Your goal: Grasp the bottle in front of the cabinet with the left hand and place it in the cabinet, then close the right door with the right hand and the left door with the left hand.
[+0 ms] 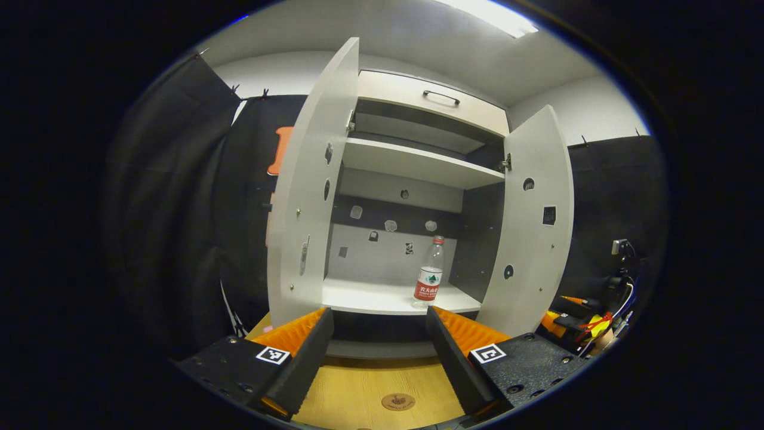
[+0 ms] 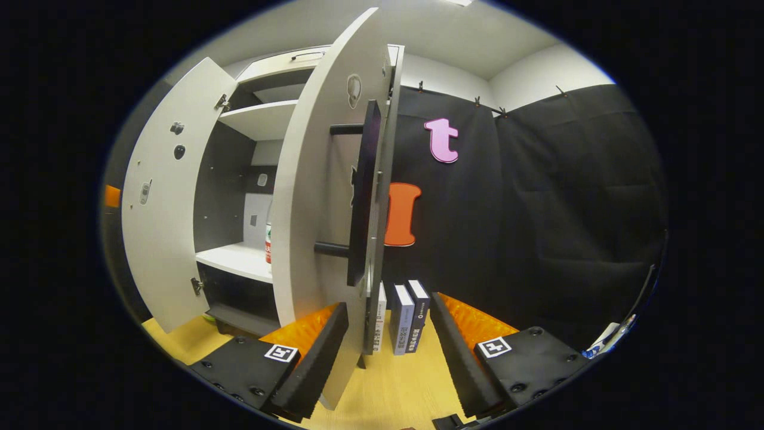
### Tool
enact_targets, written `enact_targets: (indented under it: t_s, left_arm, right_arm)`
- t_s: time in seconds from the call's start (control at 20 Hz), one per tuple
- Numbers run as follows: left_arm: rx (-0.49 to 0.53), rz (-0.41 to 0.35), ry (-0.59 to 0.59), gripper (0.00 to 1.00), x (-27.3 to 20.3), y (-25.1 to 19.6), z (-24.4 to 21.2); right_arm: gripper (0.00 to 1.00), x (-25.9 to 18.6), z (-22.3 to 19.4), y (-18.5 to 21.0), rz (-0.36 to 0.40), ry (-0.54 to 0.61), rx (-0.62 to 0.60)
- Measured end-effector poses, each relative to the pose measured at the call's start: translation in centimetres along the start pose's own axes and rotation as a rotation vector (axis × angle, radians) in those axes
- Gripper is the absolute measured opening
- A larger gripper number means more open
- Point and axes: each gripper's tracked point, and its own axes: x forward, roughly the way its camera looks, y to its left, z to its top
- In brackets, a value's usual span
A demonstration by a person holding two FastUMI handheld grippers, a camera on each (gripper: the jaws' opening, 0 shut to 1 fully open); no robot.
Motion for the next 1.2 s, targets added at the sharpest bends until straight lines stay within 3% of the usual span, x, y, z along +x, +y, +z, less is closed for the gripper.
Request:
enact_targets:
  t_s: [0.05, 0.1, 0.8, 1.2]
  left_arm:
    - [-0.003, 0.012, 0.001, 0.95, -0.3, 0.6, -0.1]
    - [-0.008, 0.023, 0.001, 0.95, -0.6, 1.1, -0.1]
    - [0.011, 0.117, -0.006, 0.95, -1.7, 5.3, 0.1]
    - [0.003, 0.187, -0.004, 0.95, -2.0, 8.4, -0.2]
  right_arm:
    - [0.9, 0.1, 0.0, 0.6, 0.011, -0.001, 0.002]
    - [0.93, 0.3, 0.1, 1.1, 0.021, -0.002, 0.005]
    - [0.94, 3.7, -1.4, 5.4, 0.114, 0.029, 0.065]
    - [0.94, 10.0, -2.7, 7.6, 0.113, 0.047, 0.071]
